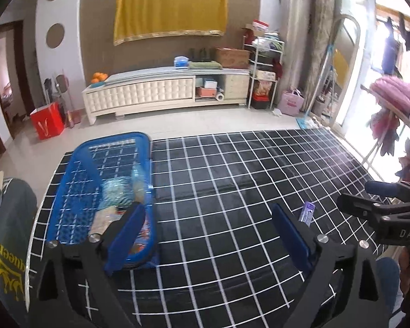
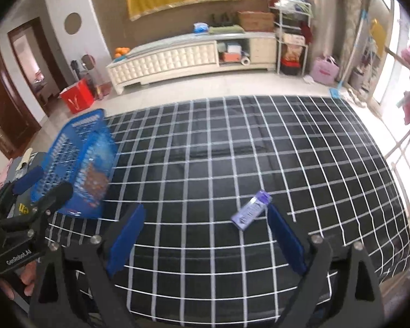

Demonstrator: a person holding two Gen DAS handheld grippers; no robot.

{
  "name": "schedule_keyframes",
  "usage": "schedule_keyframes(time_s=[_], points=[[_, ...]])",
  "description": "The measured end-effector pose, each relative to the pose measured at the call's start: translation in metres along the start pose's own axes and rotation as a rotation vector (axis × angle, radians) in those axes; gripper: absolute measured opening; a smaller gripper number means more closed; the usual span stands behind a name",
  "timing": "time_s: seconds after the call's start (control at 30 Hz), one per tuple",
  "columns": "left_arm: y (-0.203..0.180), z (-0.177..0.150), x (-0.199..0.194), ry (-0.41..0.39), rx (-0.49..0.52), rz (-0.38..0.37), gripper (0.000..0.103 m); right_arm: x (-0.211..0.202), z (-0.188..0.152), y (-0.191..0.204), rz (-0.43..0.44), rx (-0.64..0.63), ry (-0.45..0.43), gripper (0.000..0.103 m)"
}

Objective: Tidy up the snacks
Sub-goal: 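Withdraw the right tool from the basket toward the purple gum pack, then grasp the purple Doublemint gum pack with the right tool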

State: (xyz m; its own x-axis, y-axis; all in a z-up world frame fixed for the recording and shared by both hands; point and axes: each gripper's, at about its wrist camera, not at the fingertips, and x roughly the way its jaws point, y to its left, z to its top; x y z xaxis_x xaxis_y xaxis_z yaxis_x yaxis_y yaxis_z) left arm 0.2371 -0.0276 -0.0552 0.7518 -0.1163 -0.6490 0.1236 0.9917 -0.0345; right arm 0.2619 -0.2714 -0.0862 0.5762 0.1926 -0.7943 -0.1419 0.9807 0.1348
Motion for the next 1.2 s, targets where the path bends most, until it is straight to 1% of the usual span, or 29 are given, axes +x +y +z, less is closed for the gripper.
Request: schedule_keyframes(time_s=[0.1,0.17,0.27,0.37,0.5,0.57,0.63,0.8,0.87,0.97,1.0,1.03,1.07,1.13,1.2], points=[[-0.016,-0.003,0.015,0.011,0.025,0.007,0.093,0.016,-0.003,-0.016,-0.003,0.033,0.035,0.096],[-0.024,-0.006,0.031,0.047,0.029,0.007,0.094,0.027,-0.005,-0.025,-0.007,0.054,0.057,0.096],[-0.035,-0.01,0.053,0.111,0.037,0.003,0.103,0.049,-0.009,-0.04,0.004,0.084,0.108,0.096],[-0.046,-0.013,0.07,0.122,0.077,0.017,0.103,0.068,-0.013,-0.045,0.0,0.096,0.153,0.096],[-0.053,-0.017,0.092,0.15,0.093,-0.003,0.103,0.093,-0.014,-0.051,-0.006,0.112,0.202,0.096],[-0.055,-0.017,0.108,0.17,0.108,0.016,0.103,0.107,-0.014,-0.055,-0.018,0.122,0.234,0.096],[-0.057,-0.019,0.122,0.194,0.114,0.024,0.103,0.115,-0.014,-0.056,-0.021,0.126,0.245,0.096],[-0.057,-0.027,0.146,0.243,0.099,0.013,0.103,0.134,-0.016,-0.06,-0.011,0.13,0.282,0.096],[-0.056,-0.029,0.154,0.259,0.102,0.007,0.103,0.138,-0.015,-0.059,-0.024,0.112,0.286,0.096],[-0.055,-0.03,0.165,0.28,0.1,0.006,0.103,0.145,-0.015,-0.056,-0.06,0.063,0.285,0.086],[-0.054,-0.03,0.168,0.284,0.093,0.007,0.103,0.147,-0.015,-0.056,-0.063,0.056,0.293,0.078],[-0.053,-0.03,0.169,0.286,0.088,0.006,0.103,0.151,-0.017,-0.057,-0.067,0.053,0.306,0.072],[-0.052,-0.029,0.171,0.29,0.079,0.003,0.103,0.15,-0.018,-0.056,-0.08,0.038,0.29,0.068],[-0.05,-0.029,0.174,0.297,0.064,-0.004,0.103,0.147,-0.022,-0.056,-0.087,-0.001,0.274,0.048],[-0.05,-0.031,0.175,0.296,0.065,-0.002,0.103,0.142,-0.027,-0.055,-0.054,-0.013,0.27,0.042]])
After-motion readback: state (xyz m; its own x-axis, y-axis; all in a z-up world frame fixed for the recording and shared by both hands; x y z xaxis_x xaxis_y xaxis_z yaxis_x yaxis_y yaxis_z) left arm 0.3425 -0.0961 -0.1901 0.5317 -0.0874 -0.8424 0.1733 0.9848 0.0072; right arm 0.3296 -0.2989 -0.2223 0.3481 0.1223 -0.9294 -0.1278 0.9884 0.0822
